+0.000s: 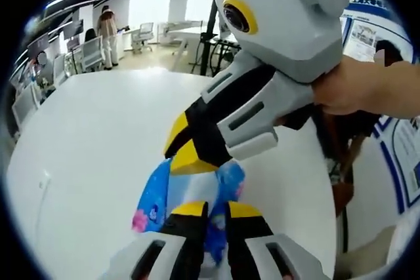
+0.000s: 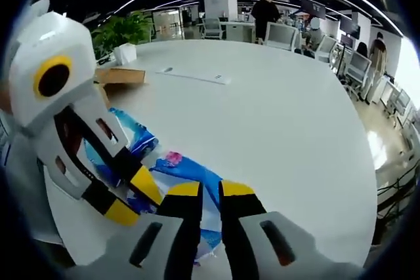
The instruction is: Operate the shoe box by opening the lid, removing the specified soft item, and placing it in the target area until the item is outside and the box remains undamaged.
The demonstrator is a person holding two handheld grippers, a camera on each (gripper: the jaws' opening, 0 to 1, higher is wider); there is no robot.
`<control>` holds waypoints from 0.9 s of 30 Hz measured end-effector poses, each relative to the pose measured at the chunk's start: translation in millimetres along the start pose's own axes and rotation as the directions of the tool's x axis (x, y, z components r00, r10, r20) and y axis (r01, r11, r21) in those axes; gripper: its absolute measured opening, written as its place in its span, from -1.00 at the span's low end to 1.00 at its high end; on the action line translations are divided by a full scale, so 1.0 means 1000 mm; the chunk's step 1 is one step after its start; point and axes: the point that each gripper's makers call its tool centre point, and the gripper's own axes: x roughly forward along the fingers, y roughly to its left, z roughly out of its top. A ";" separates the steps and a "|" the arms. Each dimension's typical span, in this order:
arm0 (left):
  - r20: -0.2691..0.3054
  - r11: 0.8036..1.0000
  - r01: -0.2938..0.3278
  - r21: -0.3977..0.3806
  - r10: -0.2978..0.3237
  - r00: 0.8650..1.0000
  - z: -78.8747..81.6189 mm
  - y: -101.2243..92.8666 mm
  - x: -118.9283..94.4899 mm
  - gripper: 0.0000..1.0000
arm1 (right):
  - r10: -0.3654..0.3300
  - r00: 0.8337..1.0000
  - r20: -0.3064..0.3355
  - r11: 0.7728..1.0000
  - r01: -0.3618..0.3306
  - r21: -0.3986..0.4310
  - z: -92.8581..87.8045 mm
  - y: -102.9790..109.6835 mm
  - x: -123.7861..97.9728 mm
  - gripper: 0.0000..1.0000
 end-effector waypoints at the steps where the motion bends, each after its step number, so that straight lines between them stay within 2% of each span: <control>1: 0.001 1.000 -0.001 0.000 0.001 1.000 0.000 0.001 -0.001 -0.78 | -0.003 1.000 -0.002 1.000 0.003 -0.007 0.000 0.002 -0.002 -0.76; 4: 0.002 1.000 -0.005 0.001 0.005 1.000 0.000 0.002 -0.002 -0.76 | -0.003 1.000 -0.005 1.000 0.003 -0.011 0.001 0.014 -0.009 -0.66; 6: 0.004 1.000 -0.008 0.002 0.008 1.000 0.001 0.000 -0.004 -0.73 | -0.002 1.000 -0.011 1.000 0.002 -0.011 0.000 0.004 -0.004 -0.64; 15: 0.031 1.000 -0.029 0.007 0.028 0.999 0.008 -0.002 -0.017 -0.62 | -0.015 1.000 -0.011 1.000 0.015 -0.020 0.006 0.003 -0.013 -0.58; 19: 0.040 0.999 -0.035 0.017 0.034 0.999 0.012 0.001 -0.017 -0.60 | -0.019 1.000 -0.008 0.999 0.019 -0.027 0.010 0.005 -0.019 -0.58; 22: 0.049 0.999 -0.041 0.024 0.040 0.998 0.014 -0.002 -0.027 -0.59 | -0.021 1.000 -0.006 0.999 0.021 -0.035 0.013 0.015 -0.026 -0.57; 24: 0.053 0.999 -0.046 0.027 0.045 0.998 0.015 -0.001 -0.029 -0.59 | -0.019 1.000 -0.008 0.999 0.018 -0.039 0.015 0.008 -0.023 -0.57; 27: 0.060 0.998 -0.054 0.029 0.052 0.997 0.016 -0.001 -0.036 -0.59 | -0.019 1.000 -0.004 0.999 0.019 -0.046 0.019 0.014 -0.028 -0.57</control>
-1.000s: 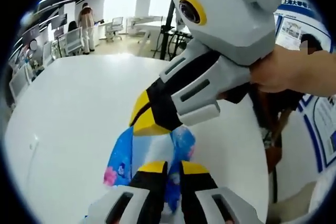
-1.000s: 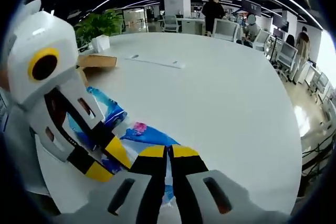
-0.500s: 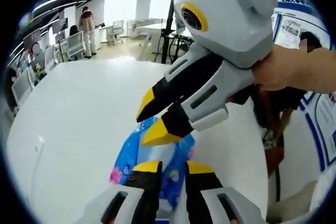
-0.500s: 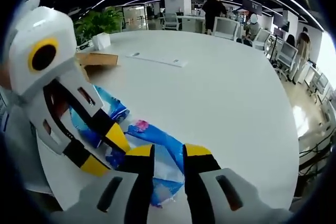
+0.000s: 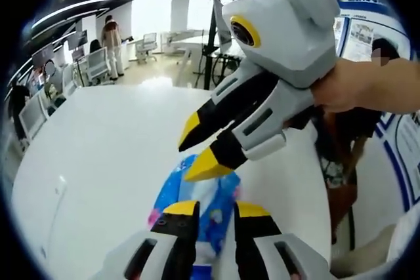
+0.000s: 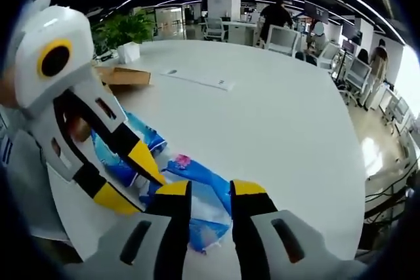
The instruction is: Operate the shoe box by opening the lid, removing the specified soft item, and placing it in the target area until the item is outside and the box remains undamaged.
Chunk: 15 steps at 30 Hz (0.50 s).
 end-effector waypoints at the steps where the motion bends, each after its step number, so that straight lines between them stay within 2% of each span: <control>1: 0.000 1.000 -0.001 0.000 0.001 1.000 0.001 0.002 0.002 -0.59 | -0.001 1.000 0.001 1.000 0.001 -0.003 0.002 0.000 -0.001 -0.57; 5: 0.014 1.000 -0.011 0.002 0.011 1.000 0.002 -0.001 -0.013 -0.59 | 0.001 1.000 0.012 1.000 -0.001 -0.006 0.008 0.002 -0.005 -0.57; 10: 0.020 1.000 -0.014 -0.018 0.014 1.000 0.000 0.000 -0.026 -0.53 | 0.006 1.000 0.024 1.000 -0.006 -0.017 0.015 0.014 -0.014 -0.56; 15: 0.042 0.999 -0.040 -0.019 0.041 0.998 -0.008 -0.001 -0.056 -0.53 | 0.025 0.999 0.039 0.999 -0.023 -0.036 0.025 0.033 -0.020 -0.54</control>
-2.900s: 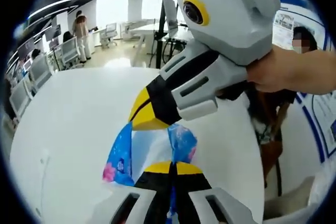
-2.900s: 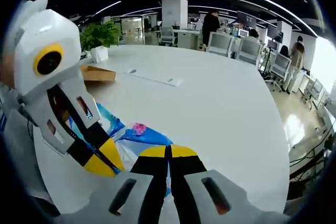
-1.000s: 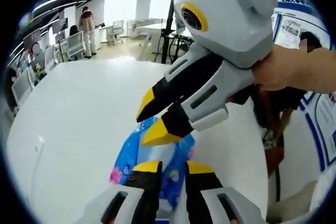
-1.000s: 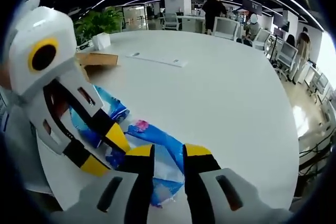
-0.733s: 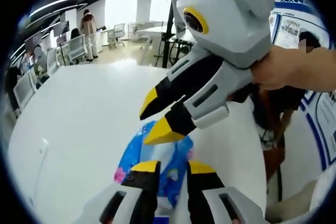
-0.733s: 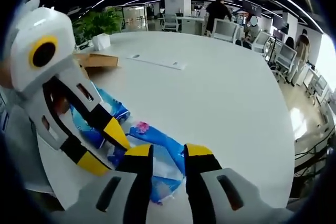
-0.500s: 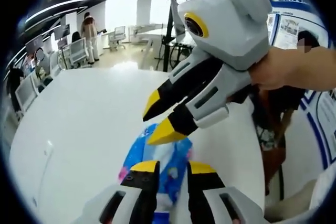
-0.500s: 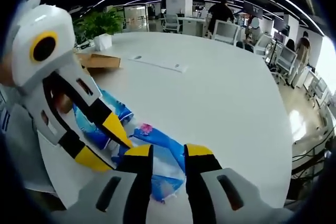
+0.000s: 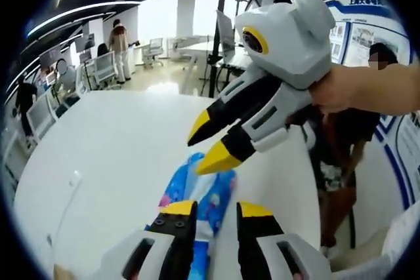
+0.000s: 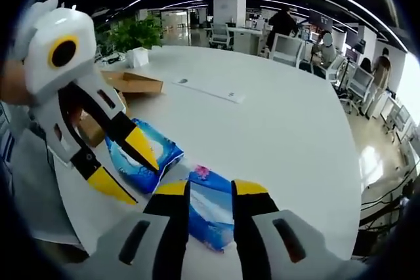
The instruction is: Operate the shoe box by opening the lid, removing the specified soft item, and placing it in the target area until the item is outside and the box remains undamaged.
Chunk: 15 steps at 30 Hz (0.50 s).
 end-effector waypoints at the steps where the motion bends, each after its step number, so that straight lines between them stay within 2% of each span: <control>1: 0.005 1.000 -0.006 -0.001 0.006 1.000 -0.001 0.001 -0.005 -0.53 | 0.004 1.000 0.001 1.000 -0.004 -0.005 0.002 0.005 -0.001 -0.53; 4: 0.018 1.000 -0.031 -0.008 0.031 0.999 -0.010 0.004 -0.030 -0.53 | 0.010 1.000 0.003 1.000 -0.010 -0.013 0.006 0.013 -0.002 -0.53; 6: 0.024 0.999 -0.041 -0.011 0.041 0.999 -0.014 0.007 -0.039 -0.53 | 0.017 1.000 0.006 1.000 -0.017 -0.006 0.009 0.028 -0.007 -0.53; 11: 0.023 0.998 -0.061 -0.013 0.061 0.998 -0.032 0.005 -0.070 -0.53 | 0.029 1.000 -0.006 0.999 -0.029 -0.020 0.014 0.048 -0.007 -0.51; 15: 0.030 0.996 -0.084 -0.021 0.085 0.996 -0.048 0.008 -0.098 -0.52 | 0.046 0.999 -0.006 0.998 -0.046 -0.044 0.025 0.075 -0.010 -0.52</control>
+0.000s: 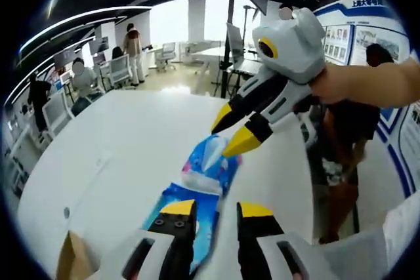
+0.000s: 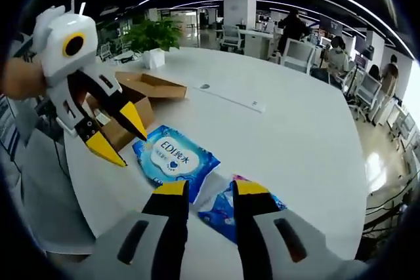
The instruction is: Operate the shoe box by opening the lid, removing the specified soft item, and placing it in the target area until the item is outside and the box remains undamaged.
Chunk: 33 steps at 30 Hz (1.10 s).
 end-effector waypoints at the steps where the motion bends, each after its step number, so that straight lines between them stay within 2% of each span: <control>1: 0.002 1.000 -0.006 -0.004 0.006 1.000 -0.004 0.003 -0.005 -0.52 | 0.004 1.000 -0.001 1.000 -0.004 -0.008 0.004 0.007 0.001 -0.52; 5: 0.011 0.999 -0.024 -0.027 0.024 1.000 -0.020 0.009 -0.033 -0.52 | 0.020 1.000 0.001 0.999 -0.020 -0.031 0.017 0.026 0.007 -0.52; 6: 0.012 0.999 -0.025 -0.034 0.025 1.000 -0.026 0.011 -0.041 -0.52 | 0.026 1.000 -0.001 0.999 -0.026 -0.036 0.021 0.036 0.008 -0.52; 9: 0.004 0.999 -0.035 -0.039 0.035 0.999 -0.041 0.013 -0.059 -0.52 | 0.040 0.999 -0.003 0.998 -0.041 -0.047 0.029 0.047 0.017 -0.52; 10: 0.003 0.999 -0.038 -0.039 0.038 0.999 -0.043 0.014 -0.061 -0.52 | 0.045 0.999 -0.005 0.997 -0.046 -0.056 0.033 0.058 0.018 -0.52; 12: 0.000 0.997 -0.052 -0.052 0.052 0.999 -0.053 0.019 -0.073 -0.51 | 0.052 0.999 -0.006 0.997 -0.052 -0.063 0.038 0.063 0.024 -0.52; 15: 0.000 0.995 -0.071 -0.065 0.072 0.997 -0.067 0.028 -0.091 -0.51 | 0.066 0.998 -0.007 0.995 -0.066 -0.079 0.047 0.081 0.030 -0.52; 24: 0.011 0.989 -0.116 -0.091 0.117 0.993 -0.089 0.037 -0.129 -0.50 | 0.095 0.995 -0.019 0.987 -0.097 -0.131 0.069 0.114 0.042 -0.50; 28: 0.019 0.986 -0.130 -0.102 0.133 0.991 -0.096 0.040 -0.140 -0.49 | 0.117 0.993 -0.033 0.981 -0.121 -0.150 0.073 0.128 0.047 -0.48; 33: 0.015 0.982 -0.148 -0.114 0.151 0.988 -0.112 0.049 -0.158 -0.49 | 0.143 0.989 -0.044 0.975 -0.148 -0.165 0.080 0.145 0.057 -0.47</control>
